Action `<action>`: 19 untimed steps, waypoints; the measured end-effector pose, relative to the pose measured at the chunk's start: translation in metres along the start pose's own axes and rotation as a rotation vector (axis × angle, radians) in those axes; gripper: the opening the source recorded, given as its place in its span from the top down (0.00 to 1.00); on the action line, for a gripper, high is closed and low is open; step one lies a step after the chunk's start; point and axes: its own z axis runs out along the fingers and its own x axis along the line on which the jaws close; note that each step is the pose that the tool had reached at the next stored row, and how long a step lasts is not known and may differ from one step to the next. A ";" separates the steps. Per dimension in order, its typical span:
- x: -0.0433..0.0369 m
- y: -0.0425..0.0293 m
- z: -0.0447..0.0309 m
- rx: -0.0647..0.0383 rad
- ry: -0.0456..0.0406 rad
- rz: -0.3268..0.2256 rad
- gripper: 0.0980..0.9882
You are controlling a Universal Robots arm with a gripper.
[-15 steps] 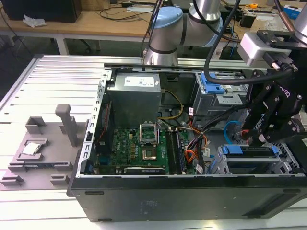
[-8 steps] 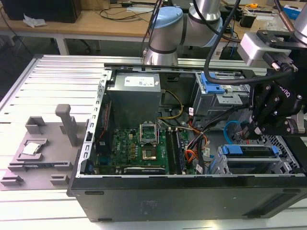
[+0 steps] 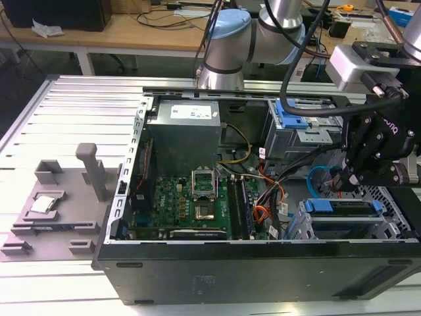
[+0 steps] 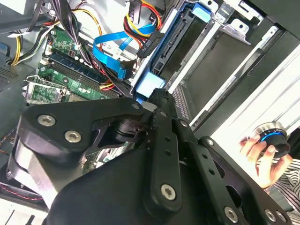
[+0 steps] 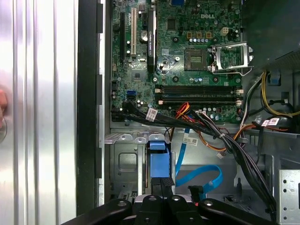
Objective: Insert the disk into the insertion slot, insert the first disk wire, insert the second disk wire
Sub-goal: 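Insert the disk into the insertion slot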
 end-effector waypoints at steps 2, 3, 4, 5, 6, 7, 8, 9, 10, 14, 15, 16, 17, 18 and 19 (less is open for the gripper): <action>-0.0002 -0.0066 -0.0005 0.000 0.0004 0.000 0.99; -0.0003 -0.0103 -0.0006 0.000 0.0003 0.000 0.99; -0.0006 -0.0164 -0.0008 0.000 0.0004 0.000 0.99; -0.0008 -0.0222 -0.0010 -0.001 0.0003 0.000 0.99; -0.0010 -0.0265 -0.0012 -0.001 0.0003 0.000 0.99; -0.0012 -0.0316 -0.0014 -0.001 0.0004 0.000 0.99; -0.0012 -0.0342 -0.0016 -0.001 0.0004 0.000 0.99; -0.0013 -0.0360 -0.0016 -0.001 0.0004 0.000 0.99; -0.0014 -0.0385 -0.0017 -0.001 0.0004 0.000 0.99; -0.0021 -0.0541 0.0000 -0.003 0.0003 0.000 0.99; -0.0021 -0.0553 0.0016 -0.003 0.0004 0.000 0.99; -0.0022 -0.0567 0.0030 -0.004 0.0004 0.000 0.99; -0.0022 -0.0575 0.0035 -0.004 0.0006 0.000 0.99; -0.0022 -0.0580 0.0038 -0.004 0.0007 0.000 0.99; -0.0022 -0.0594 0.0044 -0.004 0.0004 0.000 0.99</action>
